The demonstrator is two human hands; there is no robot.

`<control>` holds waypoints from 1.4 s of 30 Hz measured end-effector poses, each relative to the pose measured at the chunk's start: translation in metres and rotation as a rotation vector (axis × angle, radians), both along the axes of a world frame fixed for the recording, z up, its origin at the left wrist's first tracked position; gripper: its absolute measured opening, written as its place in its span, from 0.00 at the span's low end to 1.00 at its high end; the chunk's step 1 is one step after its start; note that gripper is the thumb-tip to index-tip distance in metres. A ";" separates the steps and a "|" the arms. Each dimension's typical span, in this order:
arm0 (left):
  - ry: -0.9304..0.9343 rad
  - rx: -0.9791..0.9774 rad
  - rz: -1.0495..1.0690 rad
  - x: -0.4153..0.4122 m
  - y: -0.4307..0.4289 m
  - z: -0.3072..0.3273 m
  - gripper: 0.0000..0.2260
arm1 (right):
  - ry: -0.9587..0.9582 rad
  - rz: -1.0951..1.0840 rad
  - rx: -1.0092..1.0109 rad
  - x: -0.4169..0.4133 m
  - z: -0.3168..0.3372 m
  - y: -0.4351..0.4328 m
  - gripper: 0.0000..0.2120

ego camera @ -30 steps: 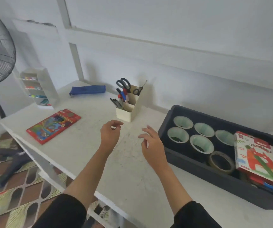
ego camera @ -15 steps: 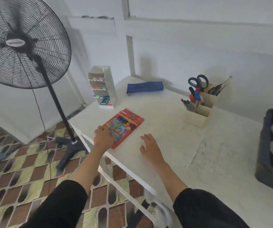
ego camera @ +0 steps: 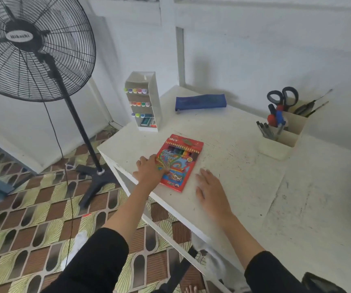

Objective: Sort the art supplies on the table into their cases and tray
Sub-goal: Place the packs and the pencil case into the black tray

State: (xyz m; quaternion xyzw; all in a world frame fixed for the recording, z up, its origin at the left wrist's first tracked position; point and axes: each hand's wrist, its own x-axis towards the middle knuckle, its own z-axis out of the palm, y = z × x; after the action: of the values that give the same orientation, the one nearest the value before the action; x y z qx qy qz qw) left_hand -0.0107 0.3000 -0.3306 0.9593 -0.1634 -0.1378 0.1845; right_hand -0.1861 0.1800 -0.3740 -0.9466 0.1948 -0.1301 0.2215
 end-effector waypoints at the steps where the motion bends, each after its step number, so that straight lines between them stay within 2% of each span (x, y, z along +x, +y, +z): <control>1: 0.036 -0.046 0.029 -0.002 -0.003 -0.001 0.34 | 0.019 0.003 -0.003 0.001 0.001 0.001 0.21; 3: 0.127 -0.195 0.074 -0.004 -0.009 -0.004 0.35 | 0.052 0.003 0.051 0.002 0.005 0.001 0.25; 6: 0.253 -0.455 0.114 -0.010 -0.013 0.000 0.26 | 0.045 -0.013 0.184 0.004 0.007 -0.003 0.23; 8: 0.347 -0.590 0.114 -0.019 -0.014 0.010 0.22 | -0.060 -0.086 0.403 0.003 0.011 -0.005 0.19; 11: 0.434 -0.762 0.112 -0.033 -0.017 0.025 0.19 | -0.256 -0.252 0.883 -0.004 0.025 -0.013 0.13; 14: 0.470 -0.864 0.087 -0.050 -0.028 0.040 0.18 | -0.384 -0.323 1.114 -0.018 0.049 -0.029 0.09; 16: 0.496 -0.904 0.050 -0.064 -0.043 0.053 0.19 | -0.458 -0.343 1.162 -0.030 0.068 -0.040 0.09; 21: 0.582 -0.979 -0.065 -0.114 -0.102 0.087 0.16 | -0.593 -0.413 1.031 -0.082 0.111 -0.084 0.11; 26: 0.753 -1.017 -0.251 -0.182 -0.174 0.111 0.12 | -0.690 -0.556 0.881 -0.166 0.145 -0.133 0.09; 30: 0.952 -0.998 -0.441 -0.255 -0.234 0.116 0.16 | -0.733 -0.749 0.757 -0.251 0.158 -0.175 0.09; 33: 0.973 -0.866 -0.578 -0.307 -0.268 0.113 0.19 | -0.716 -0.909 0.687 -0.309 0.157 -0.203 0.13; 37: 0.874 -0.671 -0.781 -0.385 -0.316 0.104 0.22 | -0.654 -1.115 0.574 -0.391 0.157 -0.234 0.15; 42: 0.941 -0.576 -0.809 -0.476 -0.363 0.091 0.20 | -0.414 -1.307 0.328 -0.474 0.150 -0.259 0.15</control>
State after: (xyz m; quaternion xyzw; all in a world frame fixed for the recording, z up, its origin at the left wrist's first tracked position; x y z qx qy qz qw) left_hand -0.4867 -0.0632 -0.2395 0.5734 -0.4418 -0.5491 0.4177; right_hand -0.6606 -0.0786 -0.2239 -0.5458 0.6946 -0.3827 0.2704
